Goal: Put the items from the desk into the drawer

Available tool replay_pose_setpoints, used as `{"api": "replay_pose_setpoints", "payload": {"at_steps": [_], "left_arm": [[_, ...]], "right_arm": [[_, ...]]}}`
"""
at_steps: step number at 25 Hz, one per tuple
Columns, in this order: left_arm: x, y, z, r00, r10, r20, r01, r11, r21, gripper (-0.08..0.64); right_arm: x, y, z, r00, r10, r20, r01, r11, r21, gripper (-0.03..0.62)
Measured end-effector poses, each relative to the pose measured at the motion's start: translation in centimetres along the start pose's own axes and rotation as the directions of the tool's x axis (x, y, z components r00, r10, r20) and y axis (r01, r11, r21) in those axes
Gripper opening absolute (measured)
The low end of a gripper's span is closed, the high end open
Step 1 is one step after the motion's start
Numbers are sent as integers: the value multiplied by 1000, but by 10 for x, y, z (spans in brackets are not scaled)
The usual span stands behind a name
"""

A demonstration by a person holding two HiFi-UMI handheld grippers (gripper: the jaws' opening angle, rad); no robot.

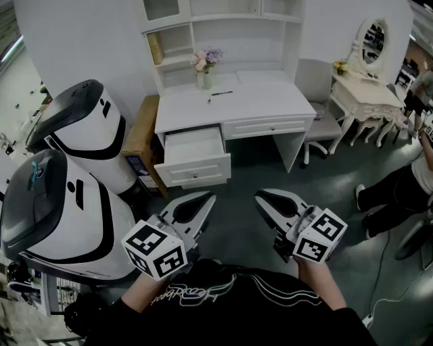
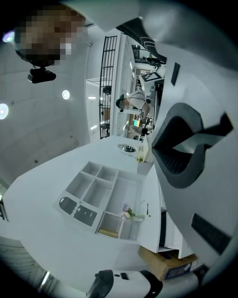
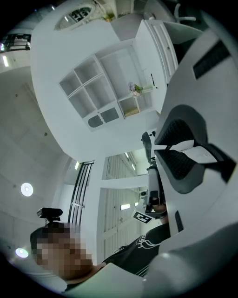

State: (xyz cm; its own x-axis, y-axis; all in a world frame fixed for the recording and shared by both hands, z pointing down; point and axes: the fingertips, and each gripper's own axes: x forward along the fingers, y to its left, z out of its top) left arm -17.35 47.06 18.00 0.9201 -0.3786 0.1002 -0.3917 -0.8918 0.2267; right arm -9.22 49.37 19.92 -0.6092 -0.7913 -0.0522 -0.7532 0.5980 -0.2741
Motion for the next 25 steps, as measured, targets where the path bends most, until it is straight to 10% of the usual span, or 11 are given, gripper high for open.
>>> {"api": "replay_pose_setpoints", "payload": {"at_steps": [13,25], "left_arm": [[15,7,-18,1000,3,-26,-4,999,-40,20],[93,95,-30,995,-35,-90,26,995,-93,20]], "right_arm": [[1,-19,-18,999,-10,-37,12,999,33,60],[64,-117,-33,995,-48,-84,55,995,86,60]]}}
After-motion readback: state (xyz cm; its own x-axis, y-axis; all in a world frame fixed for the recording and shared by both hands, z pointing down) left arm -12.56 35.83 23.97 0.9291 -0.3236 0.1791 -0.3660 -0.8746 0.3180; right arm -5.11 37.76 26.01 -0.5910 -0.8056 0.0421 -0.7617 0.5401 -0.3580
